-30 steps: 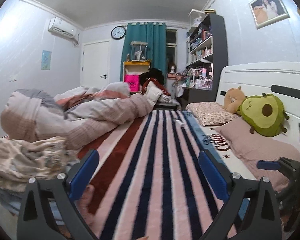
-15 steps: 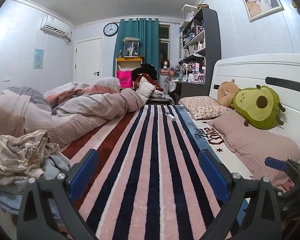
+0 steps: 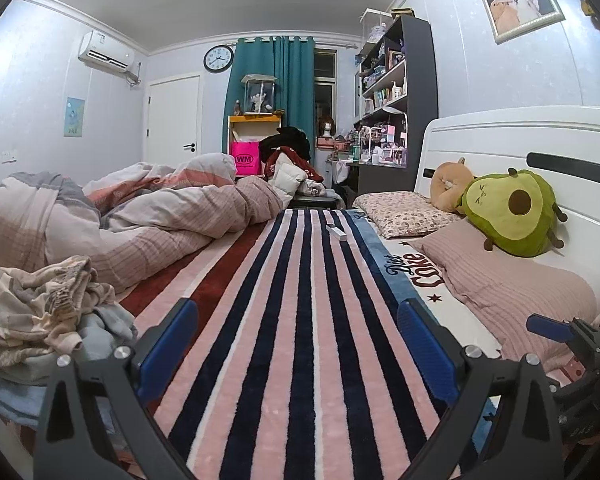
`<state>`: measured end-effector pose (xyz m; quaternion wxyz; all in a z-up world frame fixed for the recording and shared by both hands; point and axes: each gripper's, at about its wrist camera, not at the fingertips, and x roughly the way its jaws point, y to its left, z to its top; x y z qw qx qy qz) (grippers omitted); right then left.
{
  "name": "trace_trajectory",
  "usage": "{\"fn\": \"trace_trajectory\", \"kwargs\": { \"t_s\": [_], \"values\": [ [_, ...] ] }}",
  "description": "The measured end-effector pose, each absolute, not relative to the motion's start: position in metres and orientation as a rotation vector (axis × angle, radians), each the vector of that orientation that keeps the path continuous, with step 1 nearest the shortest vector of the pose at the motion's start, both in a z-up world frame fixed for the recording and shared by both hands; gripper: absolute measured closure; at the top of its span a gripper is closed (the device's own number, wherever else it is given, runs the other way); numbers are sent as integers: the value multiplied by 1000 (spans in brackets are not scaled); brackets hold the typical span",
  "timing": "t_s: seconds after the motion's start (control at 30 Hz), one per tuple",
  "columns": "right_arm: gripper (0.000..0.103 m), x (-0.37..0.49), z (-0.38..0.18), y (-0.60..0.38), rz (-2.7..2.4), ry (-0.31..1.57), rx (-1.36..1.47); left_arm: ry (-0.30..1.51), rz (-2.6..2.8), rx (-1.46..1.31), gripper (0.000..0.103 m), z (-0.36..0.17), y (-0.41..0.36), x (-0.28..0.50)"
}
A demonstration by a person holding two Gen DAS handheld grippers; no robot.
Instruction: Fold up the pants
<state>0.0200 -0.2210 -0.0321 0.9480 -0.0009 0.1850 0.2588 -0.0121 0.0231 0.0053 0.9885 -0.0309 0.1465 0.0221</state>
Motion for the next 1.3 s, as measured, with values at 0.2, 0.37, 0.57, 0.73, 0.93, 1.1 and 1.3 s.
{"fn": "trace_trajectory", "kwargs": {
  "t_s": [0.2, 0.37, 0.57, 0.73, 0.93, 1.1, 1.3],
  "values": [
    [1, 22, -35, -226, 524, 382, 24, 296, 40, -68, 4, 5, 25, -13],
    [1, 22, -36, -227, 525, 381, 23, 291, 45, -63, 4, 3, 27, -15],
    [1, 22, -36, -226, 526, 383, 23, 292, 47, -60, 4, 4, 28, -14],
    [1, 22, -36, -227, 526, 382, 23, 293, 48, -60, 4, 4, 29, -14],
    [1, 23, -36, -227, 526, 384, 26, 295, 46, -59, 4, 4, 29, -14],
    [1, 23, -36, -228, 528, 384, 25, 296, 46, -61, 4, 4, 30, -14],
    [1, 23, -36, -228, 527, 383, 23, 296, 45, -56, 4, 4, 30, -13]
  ]
}}
